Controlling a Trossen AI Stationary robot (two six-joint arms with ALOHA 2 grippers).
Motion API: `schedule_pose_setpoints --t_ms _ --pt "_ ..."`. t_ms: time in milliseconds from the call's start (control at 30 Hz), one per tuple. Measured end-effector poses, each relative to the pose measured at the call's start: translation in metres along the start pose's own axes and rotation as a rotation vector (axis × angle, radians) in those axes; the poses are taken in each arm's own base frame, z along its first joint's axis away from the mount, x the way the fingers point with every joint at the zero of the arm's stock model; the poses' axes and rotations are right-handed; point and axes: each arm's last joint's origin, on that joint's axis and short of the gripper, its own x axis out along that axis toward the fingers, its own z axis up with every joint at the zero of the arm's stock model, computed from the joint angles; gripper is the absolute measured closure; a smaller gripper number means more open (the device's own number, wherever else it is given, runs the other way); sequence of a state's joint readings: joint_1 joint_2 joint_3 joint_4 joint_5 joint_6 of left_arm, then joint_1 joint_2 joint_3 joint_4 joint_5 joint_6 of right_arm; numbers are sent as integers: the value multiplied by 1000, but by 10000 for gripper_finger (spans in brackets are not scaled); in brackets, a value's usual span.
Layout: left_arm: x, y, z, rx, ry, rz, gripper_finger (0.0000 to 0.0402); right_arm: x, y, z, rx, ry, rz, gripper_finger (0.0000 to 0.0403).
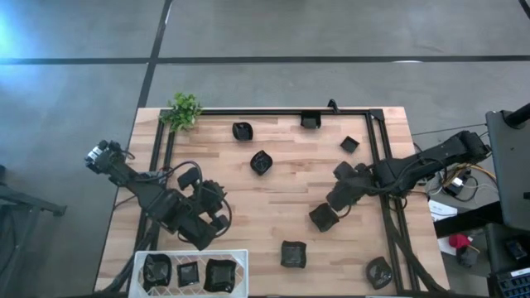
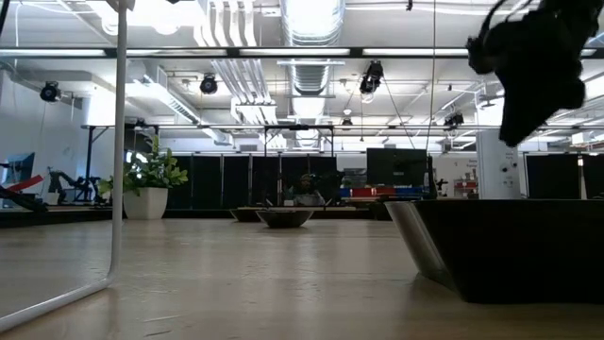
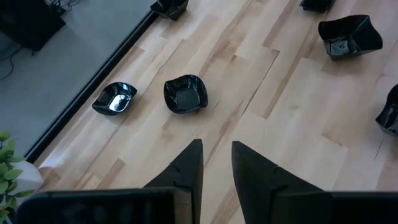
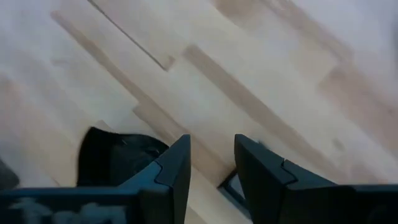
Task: Pick & Place Mini shaped plates
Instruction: Stack the black distorted square plate on top of the other black distorted square plate on the shelf
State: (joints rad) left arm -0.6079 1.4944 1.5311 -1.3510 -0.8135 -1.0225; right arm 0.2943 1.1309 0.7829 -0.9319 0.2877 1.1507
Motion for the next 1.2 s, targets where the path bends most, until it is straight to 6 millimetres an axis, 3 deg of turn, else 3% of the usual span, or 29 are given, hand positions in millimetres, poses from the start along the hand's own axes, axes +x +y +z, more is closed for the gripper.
schedule_pose_setpoints --t_ms 133,333,700,1200 --pt "0 0 0 0 0 0 323 11 -5 -7 55 49 -1 277" --pt "0 0 0 2 0 0 323 31 -1 -15 49 87 147 282" --pt "0 0 0 20 0 0 323 51 -8 -26 73 100 198 275" --pt "0 0 0 21 0 0 323 62 -10 -31 65 95 262 280"
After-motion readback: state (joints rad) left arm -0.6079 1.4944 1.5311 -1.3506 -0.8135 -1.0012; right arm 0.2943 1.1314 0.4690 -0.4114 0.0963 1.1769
